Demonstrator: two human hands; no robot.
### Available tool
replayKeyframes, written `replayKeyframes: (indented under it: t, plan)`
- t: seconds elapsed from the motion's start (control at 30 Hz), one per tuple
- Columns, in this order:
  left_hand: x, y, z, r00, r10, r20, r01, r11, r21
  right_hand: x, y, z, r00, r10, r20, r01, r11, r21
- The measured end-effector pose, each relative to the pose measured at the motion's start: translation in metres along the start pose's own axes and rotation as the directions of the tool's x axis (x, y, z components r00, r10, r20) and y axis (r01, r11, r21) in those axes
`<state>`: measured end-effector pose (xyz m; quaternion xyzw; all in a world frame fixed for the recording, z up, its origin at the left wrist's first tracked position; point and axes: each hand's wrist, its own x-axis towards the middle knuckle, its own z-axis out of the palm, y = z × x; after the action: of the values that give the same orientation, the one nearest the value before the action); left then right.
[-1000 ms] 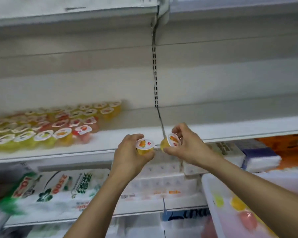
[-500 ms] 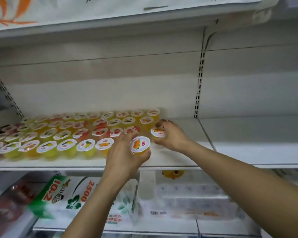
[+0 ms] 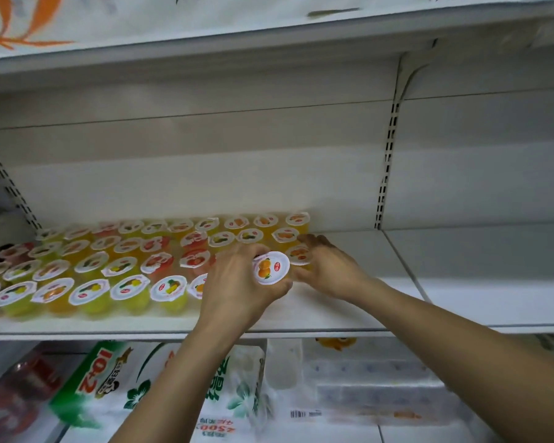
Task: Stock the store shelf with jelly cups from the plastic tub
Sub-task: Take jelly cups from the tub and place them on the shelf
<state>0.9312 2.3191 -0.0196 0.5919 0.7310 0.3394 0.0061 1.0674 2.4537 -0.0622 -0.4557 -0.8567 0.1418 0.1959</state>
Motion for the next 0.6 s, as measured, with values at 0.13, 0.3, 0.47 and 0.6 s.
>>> replayKeyframes:
  t: [0.13,0.3,0.47,0.6]
  plan:
    - [0.007,0.003,0.015,0.996,0.093,-0.007,-0.088,0.96,0.266,-0.019,0.004,-0.017,0.997,-0.03,-0.064,0.03,1.0,0.005]
    - [0.01,0.002,0.035,0.982,0.187,-0.001,-0.163,0.861,0.482,-0.044,0.013,-0.036,0.993,-0.054,-0.11,0.054,0.999,0.003]
    - [0.008,0.002,0.046,0.982,0.189,0.022,-0.171,0.825,0.538,-0.061,0.028,-0.046,0.989,-0.061,-0.136,0.065,0.997,0.029]
    - [0.01,0.003,0.048,0.985,0.163,0.05,-0.163,0.812,0.561,-0.072,0.035,-0.05,0.983,-0.095,-0.156,0.101,0.994,0.032]
